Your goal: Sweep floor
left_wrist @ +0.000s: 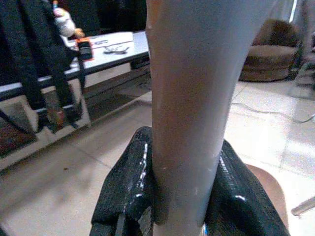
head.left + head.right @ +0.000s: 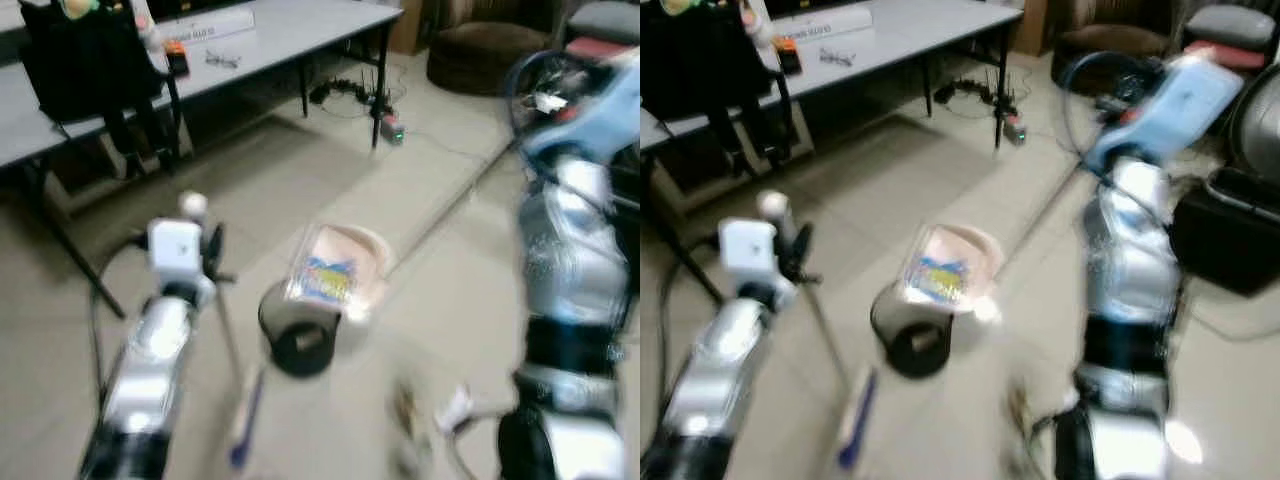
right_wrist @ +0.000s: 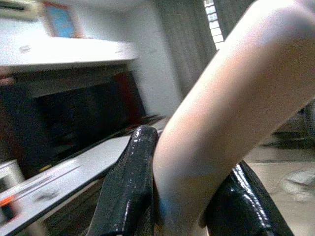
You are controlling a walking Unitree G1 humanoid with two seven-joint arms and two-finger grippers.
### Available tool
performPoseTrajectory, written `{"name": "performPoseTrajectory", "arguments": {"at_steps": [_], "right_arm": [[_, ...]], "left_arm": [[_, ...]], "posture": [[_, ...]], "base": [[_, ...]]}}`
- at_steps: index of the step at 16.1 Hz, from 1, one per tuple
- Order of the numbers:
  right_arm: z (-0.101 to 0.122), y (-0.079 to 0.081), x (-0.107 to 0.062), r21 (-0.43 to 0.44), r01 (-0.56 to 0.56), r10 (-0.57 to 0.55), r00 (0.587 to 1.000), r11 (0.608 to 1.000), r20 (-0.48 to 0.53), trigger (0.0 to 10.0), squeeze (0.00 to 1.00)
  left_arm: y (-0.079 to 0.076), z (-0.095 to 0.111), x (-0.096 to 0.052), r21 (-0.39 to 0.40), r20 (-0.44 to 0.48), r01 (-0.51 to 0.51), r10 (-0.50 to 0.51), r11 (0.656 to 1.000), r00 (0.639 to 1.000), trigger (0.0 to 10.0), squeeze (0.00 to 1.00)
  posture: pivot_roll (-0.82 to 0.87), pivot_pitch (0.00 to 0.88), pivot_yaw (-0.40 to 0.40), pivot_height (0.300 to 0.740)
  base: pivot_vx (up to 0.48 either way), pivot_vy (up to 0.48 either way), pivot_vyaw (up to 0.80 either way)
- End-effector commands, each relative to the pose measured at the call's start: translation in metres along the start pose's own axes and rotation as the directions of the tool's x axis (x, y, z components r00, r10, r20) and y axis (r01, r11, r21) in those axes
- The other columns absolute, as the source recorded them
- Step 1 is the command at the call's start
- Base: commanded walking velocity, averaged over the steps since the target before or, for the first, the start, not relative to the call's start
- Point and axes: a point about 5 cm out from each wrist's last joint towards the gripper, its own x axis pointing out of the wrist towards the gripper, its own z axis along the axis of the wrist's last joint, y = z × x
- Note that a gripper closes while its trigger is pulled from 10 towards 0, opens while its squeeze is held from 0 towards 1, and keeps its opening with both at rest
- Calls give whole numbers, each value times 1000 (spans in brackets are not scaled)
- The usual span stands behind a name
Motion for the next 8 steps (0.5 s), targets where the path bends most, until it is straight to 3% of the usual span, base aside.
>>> {"name": "performPoseTrajectory", "arguments": {"at_steps": [1,3,8], "right_arm": [[14,-2,3,11,7,-7,998,1000,61,10000,0],[12,-2,3,0,10,-10,998,1000,54,10000,0],[9,1,1,-17,-8,9,999,1000,49,10000,0]], "left_arm": [[-4,11,4,14,52,13,-14,1000,999,10000,0],[-4,11,3,14,52,15,-16,1000,999,10000,0],[-4,9,2,4,51,18,-18,1000,999,10000,0]], "posture": [[-79,0,46,740],[-78,0,45,740],[-76,0,42,740]], "base": [[424,0,0],[418,0,0],[0,0,0]]}}
